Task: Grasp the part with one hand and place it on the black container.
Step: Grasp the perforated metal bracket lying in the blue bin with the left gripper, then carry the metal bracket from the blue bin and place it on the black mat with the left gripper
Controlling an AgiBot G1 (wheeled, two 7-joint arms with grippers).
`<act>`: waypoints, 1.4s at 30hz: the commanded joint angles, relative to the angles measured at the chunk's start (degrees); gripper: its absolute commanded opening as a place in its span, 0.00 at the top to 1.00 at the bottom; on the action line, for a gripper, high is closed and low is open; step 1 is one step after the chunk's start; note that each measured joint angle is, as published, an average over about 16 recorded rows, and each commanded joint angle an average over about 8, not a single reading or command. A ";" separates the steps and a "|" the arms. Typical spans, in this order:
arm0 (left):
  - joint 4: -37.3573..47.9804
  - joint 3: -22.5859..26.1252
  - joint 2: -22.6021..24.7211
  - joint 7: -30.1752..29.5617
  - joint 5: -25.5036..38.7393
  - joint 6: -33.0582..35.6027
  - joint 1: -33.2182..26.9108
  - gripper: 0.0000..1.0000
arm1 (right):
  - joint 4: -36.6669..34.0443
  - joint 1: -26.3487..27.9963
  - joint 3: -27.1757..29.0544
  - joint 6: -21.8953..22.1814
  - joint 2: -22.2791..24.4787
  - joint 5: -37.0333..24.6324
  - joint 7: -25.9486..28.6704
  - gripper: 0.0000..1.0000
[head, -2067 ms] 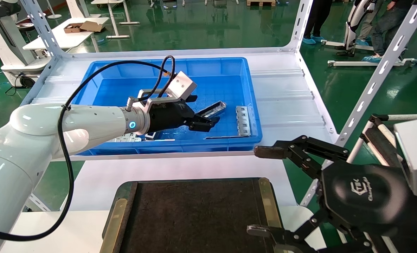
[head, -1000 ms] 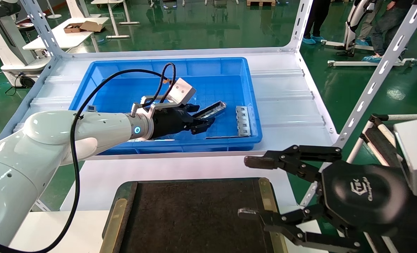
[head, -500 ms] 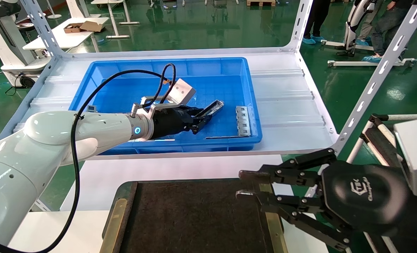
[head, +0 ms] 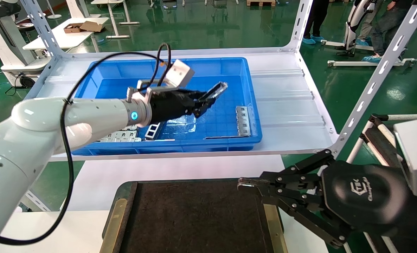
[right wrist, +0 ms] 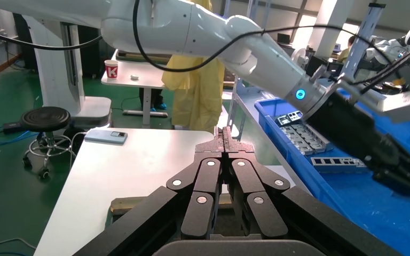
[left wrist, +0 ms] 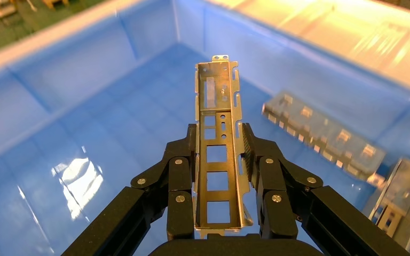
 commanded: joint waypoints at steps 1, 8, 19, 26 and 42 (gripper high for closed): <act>0.16 -0.20 -0.09 0.81 -0.77 0.20 -0.76 1.00 | 0.00 0.00 0.00 0.00 0.00 0.00 0.00 1.00; -0.98 -2.88 -3.26 5.52 -5.72 13.18 -1.68 1.00 | 0.00 0.00 -0.01 0.00 0.00 0.00 0.00 1.00; -4.63 -5.61 -9.35 9.52 -11.46 32.78 0.14 1.00 | 0.00 0.00 -0.01 0.00 0.00 0.01 -0.01 1.00; -13.40 -5.49 -15.51 7.34 -13.09 39.67 5.76 1.00 | 0.00 0.00 -0.02 0.01 0.01 0.01 -0.01 1.00; -37.46 -3.21 -26.87 -2.52 -13.64 24.04 30.14 1.00 | 0.00 0.01 -0.03 0.01 0.01 0.02 -0.01 1.00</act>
